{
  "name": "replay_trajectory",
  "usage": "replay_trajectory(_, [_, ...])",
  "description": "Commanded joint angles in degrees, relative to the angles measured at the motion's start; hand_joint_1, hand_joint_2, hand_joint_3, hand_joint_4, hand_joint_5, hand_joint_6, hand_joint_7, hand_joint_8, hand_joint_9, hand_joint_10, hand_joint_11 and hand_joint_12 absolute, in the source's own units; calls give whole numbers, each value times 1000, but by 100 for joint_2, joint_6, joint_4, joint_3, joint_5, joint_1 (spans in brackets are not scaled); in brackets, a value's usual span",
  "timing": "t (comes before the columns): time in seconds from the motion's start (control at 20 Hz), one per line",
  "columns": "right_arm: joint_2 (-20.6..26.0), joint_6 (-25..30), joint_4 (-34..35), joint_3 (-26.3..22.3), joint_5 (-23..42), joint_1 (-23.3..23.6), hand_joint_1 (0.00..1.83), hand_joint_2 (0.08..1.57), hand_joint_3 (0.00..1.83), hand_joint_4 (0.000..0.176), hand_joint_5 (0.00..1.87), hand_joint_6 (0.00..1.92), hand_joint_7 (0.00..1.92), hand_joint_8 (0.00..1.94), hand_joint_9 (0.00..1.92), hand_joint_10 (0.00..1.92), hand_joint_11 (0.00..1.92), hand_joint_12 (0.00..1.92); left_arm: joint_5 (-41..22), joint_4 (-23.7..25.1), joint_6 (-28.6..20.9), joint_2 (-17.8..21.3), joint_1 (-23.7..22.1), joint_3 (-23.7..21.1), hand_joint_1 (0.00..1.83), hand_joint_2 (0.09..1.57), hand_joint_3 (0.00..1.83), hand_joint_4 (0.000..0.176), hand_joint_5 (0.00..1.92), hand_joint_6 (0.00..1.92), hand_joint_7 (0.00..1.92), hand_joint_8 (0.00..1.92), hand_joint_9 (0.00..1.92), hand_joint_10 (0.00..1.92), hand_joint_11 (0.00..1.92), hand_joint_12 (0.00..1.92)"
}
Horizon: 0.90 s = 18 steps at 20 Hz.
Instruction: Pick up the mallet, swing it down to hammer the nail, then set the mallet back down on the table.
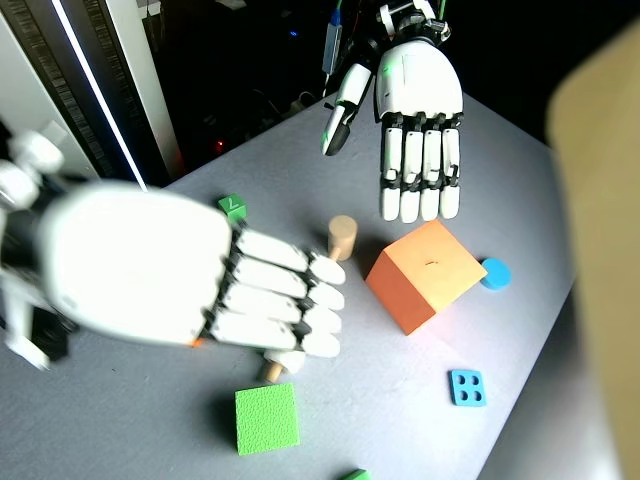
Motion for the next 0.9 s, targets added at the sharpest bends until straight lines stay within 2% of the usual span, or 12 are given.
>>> replay_trajectory(0.0, [168, -61, 30, -69, 449, 69, 396, 1050, 0, 0, 430, 1915, 483, 1935, 556, 1917, 675, 1920, -567, -110, 6, 18, -66, 13, 196, 1250, 0, 0, 646, 1899, 697, 1920, 649, 1920, 660, 1920])
replay_trajectory(0.05, [280, -200, 29, -118, 122, 75, 375, 1050, 0, 0, 672, 1920, 805, 1940, 842, 1920, 949, 1921, -585, -110, -12, -4, -61, -22, 222, 1264, 2, 0, 1020, 1917, 1143, 1921, 1073, 1921, 1049, 1921])
replay_trajectory(0.1, [288, -240, 29, -109, 14, 61, 268, 1090, 6, 0, 1157, 1921, 1325, 1941, 1303, 1921, 1303, 1921, -550, -111, -17, -3, -62, -74, 301, 1261, 0, 0, 1527, 1920, 1605, 1921, 1590, 1921, 1562, 1921])
replay_trajectory(0.15, [280, -240, 29, -107, 38, 50, 287, 1164, 14, 0, 1422, 1921, 1547, 1941, 1502, 1921, 1419, 1921, -518, -111, -22, -3, -66, -112, 620, 1376, 29, 99, 1742, 1921, 1818, 1921, 1837, 1921, 1849, 1921])
replay_trajectory(0.2, [214, -260, 29, -104, 170, 49, 440, 1321, 22, 0, 1525, 1921, 1634, 1941, 1600, 1921, 1521, 1921, -499, -112, -22, -7, -73, -189, 1001, 1385, 17, 161, 1762, 1921, 1856, 1921, 1904, 1921, 1907, 1921])
replay_trajectory(0.25, [167, -282, 29, -105, 267, 74, 785, 1423, 25, 0, 1554, 1921, 1669, 1941, 1662, 1921, 1599, 1921, -496, -113, -31, -7, -70, -224, 1316, 1377, 11, 173, 1755, 1921, 1819, 1921, 1897, 1921, 1918, 1921])
replay_trajectory(0.3, [138, -318, 29, -105, 292, 120, 952, 1451, 10, 70, 1537, 1921, 1672, 1941, 1687, 1921, 1632, 1921, -497, -113, -31, -12, -70, -248, 1403, 1377, 11, 175, 1734, 1921, 1807, 1921, 1879, 1921, 1920, 1921])
replay_trajectory(0.35, [123, -337, 29, -106, 240, 159, 988, 1436, 0, 93, 1500, 1921, 1662, 1941, 1684, 1921, 1637, 1921, -522, -113, -30, -37, -70, -261, 1367, 1373, 11, 176, 1724, 1921, 1785, 1921, 1845, 1921, 1899, 1921])
replay_trajectory(0.6, [107, -453, 29, -152, 352, 57, 926, 1422, 0, 129, 1442, 1921, 1603, 1941, 1629, 1921, 1597, 1921, -681, -111, 16, -174, -70, -240, 1178, 1442, 70, 176, 1710, 1921, 1753, 1921, 1805, 1921, 1854, 1921])
replay_trajectory(0.7, [94, -465, 29, -152, 618, 53, 942, 1427, 1, 138, 1451, 1921, 1604, 1941, 1625, 1921, 1572, 1921, -698, -111, 20, -188, -34, -242, 1248, 1392, 66, 176, 1652, 1921, 1729, 1921, 1775, 1921, 1801, 1921])
replay_trajectory(0.8, [95, -479, 29, -151, 804, 62, 943, 1428, 1, 139, 1455, 1921, 1604, 1941, 1625, 1921, 1571, 1921, -751, -111, 20, -187, 0, -242, 1230, 1323, 231, 176, 1660, 1921, 1736, 1921, 1775, 1921, 1807, 1921])
replay_trajectory(0.85, [95, -543, 29, -149, 974, 53, 948, 1417, 0, 138, 1489, 1921, 1617, 1941, 1631, 1921, 1574, 1921, -777, -111, 16, -186, 11, -244, 1250, 1168, 501, 176, 1635, 1921, 1713, 1921, 1747, 1921, 1791, 1921])
